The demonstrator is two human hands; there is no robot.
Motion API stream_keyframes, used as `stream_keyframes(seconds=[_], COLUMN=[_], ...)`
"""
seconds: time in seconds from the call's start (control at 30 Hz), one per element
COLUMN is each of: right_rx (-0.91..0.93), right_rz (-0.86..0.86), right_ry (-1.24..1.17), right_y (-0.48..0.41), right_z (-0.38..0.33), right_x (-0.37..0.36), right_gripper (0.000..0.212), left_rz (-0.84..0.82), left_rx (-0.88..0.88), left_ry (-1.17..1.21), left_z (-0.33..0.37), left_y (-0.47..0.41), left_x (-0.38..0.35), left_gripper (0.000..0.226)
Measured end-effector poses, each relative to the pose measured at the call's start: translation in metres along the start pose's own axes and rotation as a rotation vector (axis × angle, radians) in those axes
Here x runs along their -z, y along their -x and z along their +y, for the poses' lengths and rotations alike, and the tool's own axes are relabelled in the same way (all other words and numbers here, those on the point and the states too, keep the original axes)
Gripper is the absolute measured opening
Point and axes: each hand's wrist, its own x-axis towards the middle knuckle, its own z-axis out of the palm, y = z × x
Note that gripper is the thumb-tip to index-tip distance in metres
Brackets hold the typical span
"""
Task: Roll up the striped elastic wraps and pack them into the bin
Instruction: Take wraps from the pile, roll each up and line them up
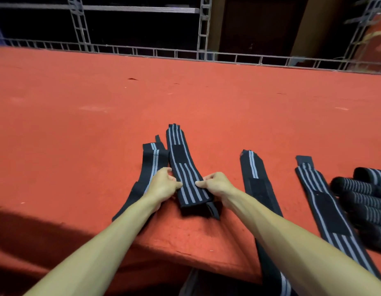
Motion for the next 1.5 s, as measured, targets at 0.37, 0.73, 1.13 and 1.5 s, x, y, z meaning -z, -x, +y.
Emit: stream_keyframes(seconds=[0.37,0.73,1.13,1.5], right_rx=[-0.042,-0.071,0.245,0.284], right_rz=[-0.279,-0.240,0.029,0.030], right_ry=[0.181,0.832,0.906,0.714], right_y=[0.069,0.099,-0.005,-0.141], right_z=[0.017,0.038,-0.003,-0.025], right_x=[0.143,0.194,0.132,0.045], right_gripper=[0.041,0.033,0.019,0.045], left_rz=[-0.542,-0.469,0.069,0.345], left_rx=[0.060,-0.124,-0.236,-0.222], left_ry=[0.171,-0.444,-0.250,-0.057], left_z=[0.070,0.074,0.020,0.000], left_y=[0.054,0.060,-0.036,-0.070], left_x=[-0.059,-0.084,-0.063,-0.071], left_gripper=[0.021,0.024,0.011,0.009])
